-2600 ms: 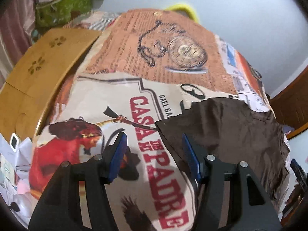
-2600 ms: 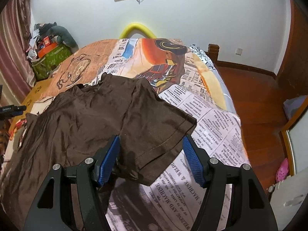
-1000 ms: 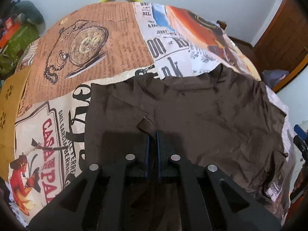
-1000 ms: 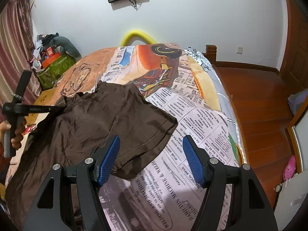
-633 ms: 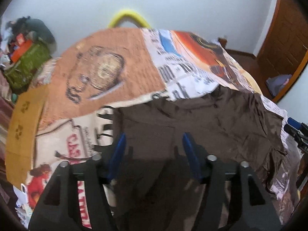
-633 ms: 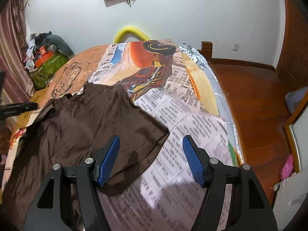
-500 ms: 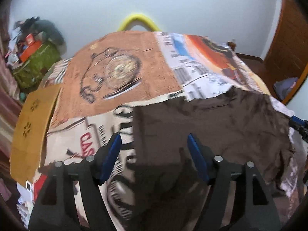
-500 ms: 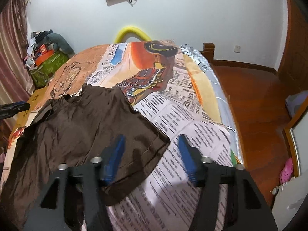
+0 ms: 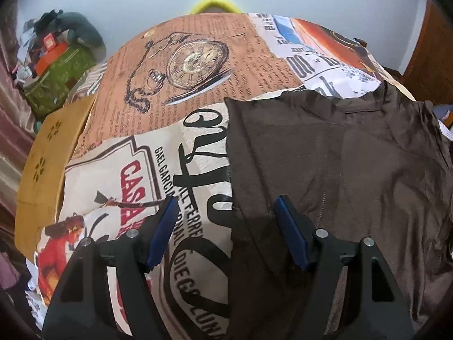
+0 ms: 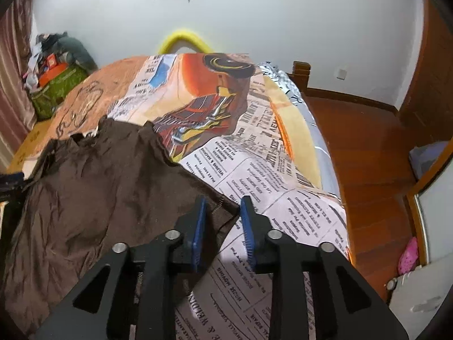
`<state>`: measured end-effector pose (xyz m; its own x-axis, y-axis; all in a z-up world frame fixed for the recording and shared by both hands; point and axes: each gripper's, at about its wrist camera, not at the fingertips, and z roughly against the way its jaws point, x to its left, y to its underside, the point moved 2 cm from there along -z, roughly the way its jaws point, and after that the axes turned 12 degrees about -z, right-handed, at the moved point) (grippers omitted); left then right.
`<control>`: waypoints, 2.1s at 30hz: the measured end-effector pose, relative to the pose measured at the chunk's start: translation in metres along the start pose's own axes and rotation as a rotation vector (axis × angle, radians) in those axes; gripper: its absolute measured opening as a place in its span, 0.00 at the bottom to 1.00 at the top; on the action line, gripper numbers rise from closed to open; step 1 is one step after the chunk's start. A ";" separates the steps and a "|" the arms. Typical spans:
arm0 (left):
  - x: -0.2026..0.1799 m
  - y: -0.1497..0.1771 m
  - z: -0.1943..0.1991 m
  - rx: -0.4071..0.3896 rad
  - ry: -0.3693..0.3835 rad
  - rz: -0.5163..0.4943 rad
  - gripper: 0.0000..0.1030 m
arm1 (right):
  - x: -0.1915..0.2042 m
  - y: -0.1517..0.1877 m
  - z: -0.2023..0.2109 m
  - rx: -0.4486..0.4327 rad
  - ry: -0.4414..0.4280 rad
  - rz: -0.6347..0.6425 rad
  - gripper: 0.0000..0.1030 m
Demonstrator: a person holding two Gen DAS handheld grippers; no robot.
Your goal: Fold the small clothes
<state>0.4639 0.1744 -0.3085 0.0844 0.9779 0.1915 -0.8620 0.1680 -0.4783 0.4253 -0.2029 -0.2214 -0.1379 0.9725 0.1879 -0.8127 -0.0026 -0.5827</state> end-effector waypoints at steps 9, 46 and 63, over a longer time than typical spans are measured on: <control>-0.001 0.010 0.009 -0.012 -0.003 -0.027 0.69 | 0.013 0.005 -0.017 -0.007 0.071 0.104 0.39; 0.022 0.065 0.091 -0.131 -0.032 -0.011 0.69 | 0.164 -0.006 -0.012 0.136 -0.226 0.125 0.11; 0.003 0.028 0.031 -0.032 -0.027 0.020 0.78 | 0.115 0.031 0.003 0.135 -0.171 0.205 0.30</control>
<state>0.4244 0.1781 -0.2945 0.0528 0.9774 0.2047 -0.8467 0.1525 -0.5097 0.3826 -0.0920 -0.2151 -0.3909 0.8952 0.2140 -0.8244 -0.2371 -0.5140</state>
